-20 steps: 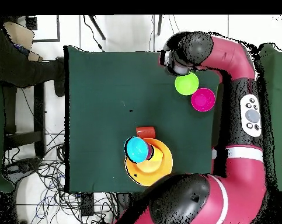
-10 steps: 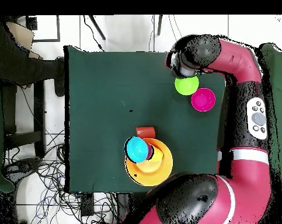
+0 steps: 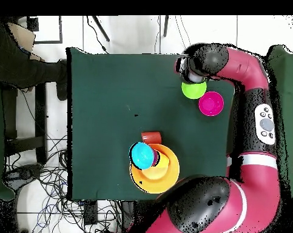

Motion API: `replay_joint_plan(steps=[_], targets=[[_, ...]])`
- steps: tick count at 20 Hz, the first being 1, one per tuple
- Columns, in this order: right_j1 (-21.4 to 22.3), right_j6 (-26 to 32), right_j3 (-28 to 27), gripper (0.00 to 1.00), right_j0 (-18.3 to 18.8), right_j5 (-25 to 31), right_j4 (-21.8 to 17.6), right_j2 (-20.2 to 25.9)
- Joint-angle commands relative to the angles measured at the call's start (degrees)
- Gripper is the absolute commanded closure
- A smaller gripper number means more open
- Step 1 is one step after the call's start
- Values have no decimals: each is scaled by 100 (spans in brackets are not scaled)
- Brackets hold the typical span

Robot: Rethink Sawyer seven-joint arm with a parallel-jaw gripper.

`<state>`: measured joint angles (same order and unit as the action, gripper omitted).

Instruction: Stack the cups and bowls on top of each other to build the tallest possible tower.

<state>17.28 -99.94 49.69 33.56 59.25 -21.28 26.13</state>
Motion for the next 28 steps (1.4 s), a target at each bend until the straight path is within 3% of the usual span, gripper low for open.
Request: replay_joint_plan(steps=[1, 20, 25, 28], targets=[[-400, 2337, 165, 0, 98, -696, -644, 388], [-204, 1965, 572, 0, 105, -890, -646, 297], [-90, 1573, 1074, 0, 108, -1483, -701, 246], [-173, 1581, 983, 0, 80, -1380, -716, 227]])
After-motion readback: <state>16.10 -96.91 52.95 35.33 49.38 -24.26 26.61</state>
